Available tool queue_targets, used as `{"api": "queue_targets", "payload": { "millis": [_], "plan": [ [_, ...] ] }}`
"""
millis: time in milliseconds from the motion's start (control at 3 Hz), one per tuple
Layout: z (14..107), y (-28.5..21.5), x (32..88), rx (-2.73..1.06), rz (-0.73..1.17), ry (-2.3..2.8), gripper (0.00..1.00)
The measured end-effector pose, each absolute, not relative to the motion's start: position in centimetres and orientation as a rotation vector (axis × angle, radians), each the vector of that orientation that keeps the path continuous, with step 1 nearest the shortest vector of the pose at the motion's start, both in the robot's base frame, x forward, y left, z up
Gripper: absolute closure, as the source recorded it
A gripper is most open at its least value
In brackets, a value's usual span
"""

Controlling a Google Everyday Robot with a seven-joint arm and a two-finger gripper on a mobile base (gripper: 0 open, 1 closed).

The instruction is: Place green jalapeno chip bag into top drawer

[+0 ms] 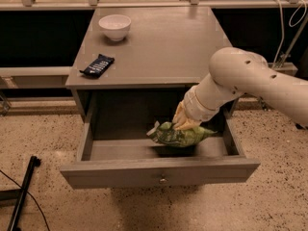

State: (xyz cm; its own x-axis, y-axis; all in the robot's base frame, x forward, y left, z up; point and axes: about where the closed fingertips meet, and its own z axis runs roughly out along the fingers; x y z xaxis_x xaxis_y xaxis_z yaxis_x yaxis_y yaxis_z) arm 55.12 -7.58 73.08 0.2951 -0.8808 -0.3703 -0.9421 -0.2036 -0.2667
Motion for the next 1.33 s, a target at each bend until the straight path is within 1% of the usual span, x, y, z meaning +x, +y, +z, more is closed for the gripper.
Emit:
{"api": "queue_targets", "payload": {
  "millis": [333,667,1000,1333],
  "plan": [
    [73.1,-7.6,55.1,-2.132,0.188,1.627,0.12],
    [73.2,-7.3,54.9,-2.156,0.188,1.628,0.0],
    [76.8,-7.0,52.3,-2.257,0.117,1.686,0.0],
    [81.7,-8.3,49.4,-2.239,0.03,1.701,0.0]
  ]
}}
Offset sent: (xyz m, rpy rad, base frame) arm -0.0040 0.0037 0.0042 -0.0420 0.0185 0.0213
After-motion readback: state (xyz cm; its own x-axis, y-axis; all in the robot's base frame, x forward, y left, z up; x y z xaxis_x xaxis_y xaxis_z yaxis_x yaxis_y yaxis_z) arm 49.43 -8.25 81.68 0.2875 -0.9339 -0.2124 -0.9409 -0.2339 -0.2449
